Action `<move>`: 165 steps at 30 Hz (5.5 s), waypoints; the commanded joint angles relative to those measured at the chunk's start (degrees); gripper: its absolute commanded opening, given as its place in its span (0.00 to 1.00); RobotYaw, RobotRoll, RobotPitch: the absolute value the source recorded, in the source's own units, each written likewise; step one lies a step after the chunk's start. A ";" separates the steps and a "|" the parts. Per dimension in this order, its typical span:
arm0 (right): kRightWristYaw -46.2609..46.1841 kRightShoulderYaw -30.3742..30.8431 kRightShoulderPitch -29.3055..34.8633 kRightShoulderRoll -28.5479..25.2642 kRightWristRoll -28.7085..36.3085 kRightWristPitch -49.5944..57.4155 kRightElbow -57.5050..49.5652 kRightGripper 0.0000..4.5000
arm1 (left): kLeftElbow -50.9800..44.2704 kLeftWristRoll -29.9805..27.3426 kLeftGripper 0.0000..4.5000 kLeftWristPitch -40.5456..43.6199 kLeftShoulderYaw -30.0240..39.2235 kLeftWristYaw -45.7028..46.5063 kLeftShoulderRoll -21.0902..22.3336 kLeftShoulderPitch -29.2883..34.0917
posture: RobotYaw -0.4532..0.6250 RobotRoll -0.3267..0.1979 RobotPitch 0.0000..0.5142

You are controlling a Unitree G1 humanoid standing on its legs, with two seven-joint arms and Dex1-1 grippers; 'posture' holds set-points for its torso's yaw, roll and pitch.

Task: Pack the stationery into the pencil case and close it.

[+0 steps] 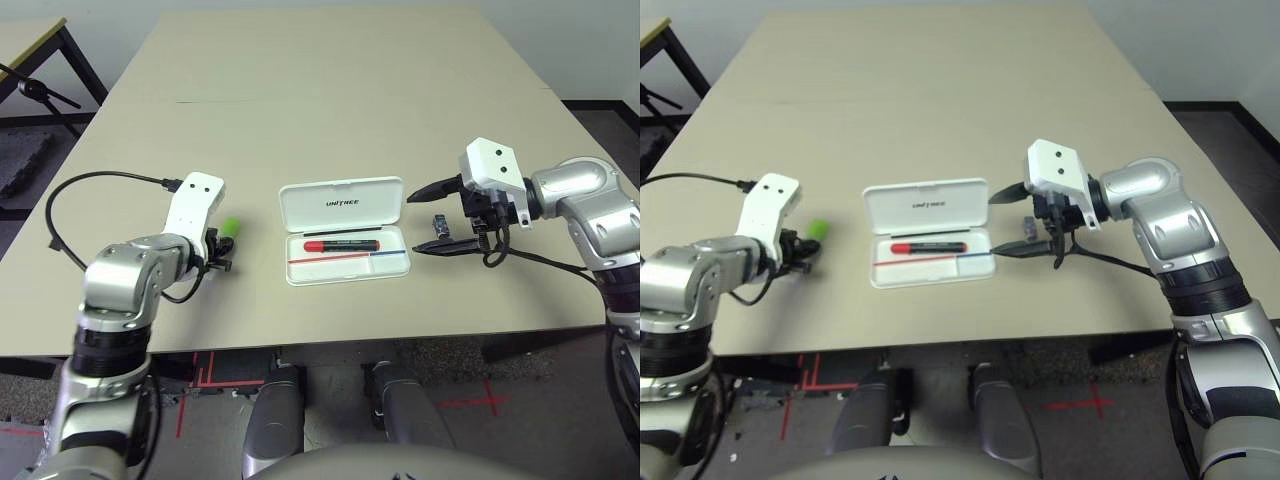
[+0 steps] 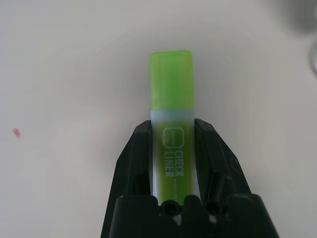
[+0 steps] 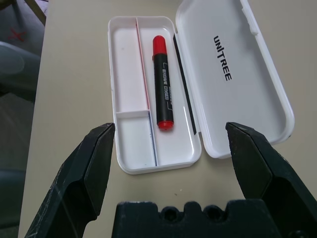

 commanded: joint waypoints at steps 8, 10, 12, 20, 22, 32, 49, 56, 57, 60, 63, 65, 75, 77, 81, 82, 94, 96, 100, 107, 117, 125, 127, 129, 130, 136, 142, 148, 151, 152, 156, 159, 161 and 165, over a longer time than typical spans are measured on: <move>0.25 0.92 -0.74 0.54 -1.12 -1.52 1.61 1.00 | -9.11 0.84 0.24 -32.99 -6.21 -21.44 11.97 8.19 | 0.57 0.62 0.26; 0.30 0.88 -0.73 0.55 -1.21 -1.59 1.66 1.00 | -9.53 1.92 0.24 -35.76 -8.02 -22.63 12.20 7.90 | 0.57 0.62 0.26; 0.30 0.91 -0.61 0.46 -1.38 -1.68 1.60 1.00 | -9.72 2.63 0.24 -36.04 -10.33 -22.48 10.70 5.56 | 0.57 0.62 0.26; 0.43 0.95 -0.83 0.40 -1.86 -1.88 1.90 1.00 | -7.91 7.75 0.24 -37.44 -21.34 -24.41 5.83 -4.29 | 0.55 0.62 0.25; 0.37 0.97 -0.82 0.32 -2.07 -1.95 1.89 1.00 | -6.72 9.31 0.24 -38.12 -23.98 -24.85 4.39 -5.93 | 0.55 0.62 0.24; 0.00 0.50 0.35 -0.50 -1.99 -1.38 0.46 1.00 | 1.59 15.37 0.24 -41.08 -31.22 -27.12 -2.19 -11.81 | 0.52 0.62 0.25; -0.95 0.12 1.49 -1.43 -1.92 -0.62 -0.91 1.00 | 8.55 19.21 0.24 -41.89 -32.65 -29.69 -7.22 -14.19 | 0.50 0.62 0.24; -1.42 0.16 1.69 -1.40 -1.87 -0.53 -1.19 1.00 | 8.80 19.59 0.32 -41.19 -31.69 -29.53 -7.64 -14.30 | 0.50 0.62 0.24; -1.47 0.17 1.70 -1.40 -1.87 -0.53 -1.19 1.00 | 8.50 19.40 0.41 -41.00 -31.40 -29.65 -7.54 -14.22 | 0.50 0.62 0.24; -1.57 0.19 1.76 -1.39 -1.91 -0.63 -1.08 1.00 | 7.29 18.60 0.64 -40.60 -30.00 -29.80 -7.04 -13.80 | 0.50 0.62 0.23; -1.52 0.18 2.07 -1.50 -1.98 -0.96 -0.93 1.00 | 5.64 17.49 0.89 -40.59 -27.77 -29.90 -6.20 -13.42 | 0.50 0.62 0.23; -1.51 0.24 2.02 -1.42 -2.06 -1.11 -0.68 1.00 | 4.04 15.96 0.99 -40.20 -25.37 -30.25 -5.45 -13.26 | 0.50 0.62 0.23; -1.26 0.41 2.01 -1.17 -2.33 -2.10 0.82 1.00 | -6.50 2.23 0.99 -31.68 -9.94 -33.73 1.87 -11.47 | 0.53 0.62 0.22; -1.21 0.61 1.88 -0.99 -2.45 -2.25 1.26 1.00 | -7.53 0.76 0.99 -30.68 -8.87 -33.78 3.12 -11.64 | 0.53 0.62 0.22; -0.87 0.82 1.65 -1.09 -2.23 -1.50 0.42 1.00 | -7.90 0.17 0.99 -31.01 -9.13 -32.80 4.19 -11.39 | 0.53 0.62 0.22; -0.75 0.67 1.71 -1.30 -1.97 -1.18 -0.39 1.00 | -7.87 0.36 0.99 -31.38 -9.37 -32.53 4.29 -11.15 | 0.53 0.62 0.22; -10.52 -3.03 1.81 -9.82 8.10 39.63 -26.94 1.00 | -8.34 0.95 0.99 -33.30 -10.53 -30.86 4.54 -7.79 | 0.50 0.62 0.23; -15.83 -1.42 -0.57 -10.27 7.64 50.58 -28.88 1.00 | -7.81 1.19 0.99 -33.93 -11.07 -30.92 4.35 -7.82 | 0.49 0.62 0.23; -27.66 1.46 -4.60 -6.26 4.77 66.89 -27.68 1.00 | -6.25 1.51 0.99 -35.22 -12.33 -31.19 3.83 -8.84 | 0.47 0.62 0.22; -43.22 -0.17 -6.94 1.21 4.03 76.26 -21.78 1.00 | -5.19 1.45 0.99 -36.25 -13.34 -31.21 3.52 -9.38 | 0.45 0.62 0.22; -63.80 -5.76 -2.44 9.94 5.45 76.26 -17.39 1.00 | -5.15 1.41 0.99 -36.67 -13.53 -31.15 3.79 -9.12 | 0.46 0.62 0.22; -78.37 -10.77 1.41 22.46 4.93 76.26 -17.40 1.00 | -5.12 1.49 0.99 -36.81 -13.65 -31.26 3.86 -9.34 | 0.45 0.62 0.22; -80.17 -11.72 1.43 23.71 4.97 76.26 -16.55 1.00 | -5.07 1.48 0.99 -36.85 -13.75 -31.33 3.80 -9.49 | 0.45 0.62 0.22; -81.32 -11.95 1.79 24.24 5.37 76.26 -16.26 1.00 | -5.11 1.45 0.99 -36.85 -13.84 -31.34 3.71 -9.60 | 0.45 0.62 0.22; -81.71 -11.94 2.01 24.35 5.53 76.26 -16.13 1.00 | -5.16 1.44 0.99 -36.84 -13.88 -31.33 3.68 -9.63 | 0.45 0.62 0.22; -82.95 -12.06 2.23 24.76 6.07 76.26 -14.65 1.00 | -5.41 1.39 0.99 -36.65 -14.02 -31.12 3.58 -9.71 | 0.46 0.62 0.22; -82.77 -11.37 1.84 25.23 5.86 76.26 -13.05 1.00 | -5.83 1.47 0.99 -36.33 -14.13 -30.76 3.60 -9.62 | 0.46 0.62 0.22; -82.49 -10.62 1.07 26.07 5.58 76.26 -12.32 1.00 | -6.19 1.57 0.99 -36.06 -14.21 -30.58 3.72 -9.52 | 0.46 0.62 0.22; -82.32 -10.26 1.03 26.16 5.36 76.26 -12.31 1.00 | -6.48 1.63 0.99 -35.97 -14.25 -30.44 3.75 -9.44 | 0.46 0.62 0.22; -82.33 -10.26 1.05 26.24 5.35 76.26 -12.34 1.00 | -6.71 1.58 0.99 -35.85 -14.27 -30.37 3.75 -9.37 | 0.46 0.62 0.22; -82.06 -9.55 0.92 25.83 5.13 76.26 -12.48 0.79 | -7.29 1.39 1.00 -35.58 -14.29 -30.31 3.83 -9.19 | 0.47 0.62 0.22; -81.57 -8.85 0.78 25.05 4.72 76.26 -12.57 0.53 | -7.35 1.36 1.00 -35.54 -14.34 -30.30 3.88 -9.24 | 0.47 0.62 0.22; -81.21 -8.42 0.68 24.53 4.50 76.26 -12.60 0.36 | -7.46 1.35 1.00 -35.47 -14.43 -30.30 3.89 -9.24 | 0.47 0.62 0.22; -80.33 -7.48 0.26 23.12 3.93 76.26 -12.33 0.06 | -7.40 1.56 1.00 -35.53 -14.82 -30.31 3.81 -9.30 | 0.46 0.62 0.21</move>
